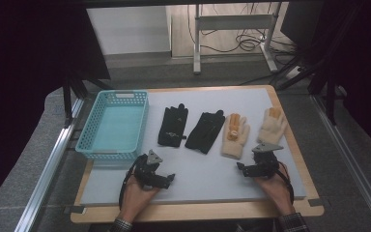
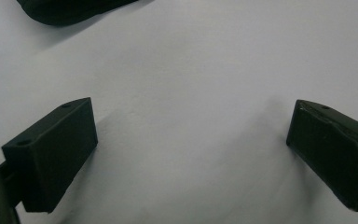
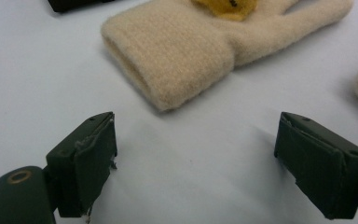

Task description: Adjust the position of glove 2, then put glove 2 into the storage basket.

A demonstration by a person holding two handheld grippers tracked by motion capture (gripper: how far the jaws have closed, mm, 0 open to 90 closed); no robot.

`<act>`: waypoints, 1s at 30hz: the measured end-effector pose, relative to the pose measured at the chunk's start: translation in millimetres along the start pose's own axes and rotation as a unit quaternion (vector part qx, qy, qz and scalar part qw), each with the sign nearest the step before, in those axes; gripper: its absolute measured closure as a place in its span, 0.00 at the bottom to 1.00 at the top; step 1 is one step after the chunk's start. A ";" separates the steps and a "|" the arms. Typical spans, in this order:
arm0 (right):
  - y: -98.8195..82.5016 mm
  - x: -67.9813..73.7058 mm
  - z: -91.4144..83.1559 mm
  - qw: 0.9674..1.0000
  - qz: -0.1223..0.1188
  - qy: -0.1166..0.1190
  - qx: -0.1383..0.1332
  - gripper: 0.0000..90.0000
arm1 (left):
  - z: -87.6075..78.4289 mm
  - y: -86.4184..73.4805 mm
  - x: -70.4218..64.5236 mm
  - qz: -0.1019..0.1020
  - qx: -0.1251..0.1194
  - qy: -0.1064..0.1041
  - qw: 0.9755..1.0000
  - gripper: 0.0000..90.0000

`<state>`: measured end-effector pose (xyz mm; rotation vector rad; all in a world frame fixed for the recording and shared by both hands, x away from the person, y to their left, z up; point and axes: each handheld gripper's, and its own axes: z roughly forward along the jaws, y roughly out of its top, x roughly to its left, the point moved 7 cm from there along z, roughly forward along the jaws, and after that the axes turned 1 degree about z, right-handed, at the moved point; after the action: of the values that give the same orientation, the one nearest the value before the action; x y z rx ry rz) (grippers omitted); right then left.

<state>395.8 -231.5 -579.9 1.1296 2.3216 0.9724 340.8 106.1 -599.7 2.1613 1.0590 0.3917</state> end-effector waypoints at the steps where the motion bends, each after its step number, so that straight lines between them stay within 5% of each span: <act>1: 0.1 0.0 0.0 1.000 0.001 0.000 0.000 0.14 | 0.0 0.0 0.0 0.000 0.000 0.000 1.000 0.02; 17: 2.1 1.0 -5.5 1.000 0.008 0.004 0.000 0.17 | -0.1 0.0 0.0 0.000 -0.001 0.000 1.000 0.02; 30: 36.5 10.1 -10.6 0.999 0.016 0.029 -0.019 0.22 | -0.1 0.0 0.0 0.000 -0.001 0.000 1.000 0.02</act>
<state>402.8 -212.0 -546.5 1.1419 2.3269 1.0691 340.7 106.1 -599.7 2.1601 1.0586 0.3926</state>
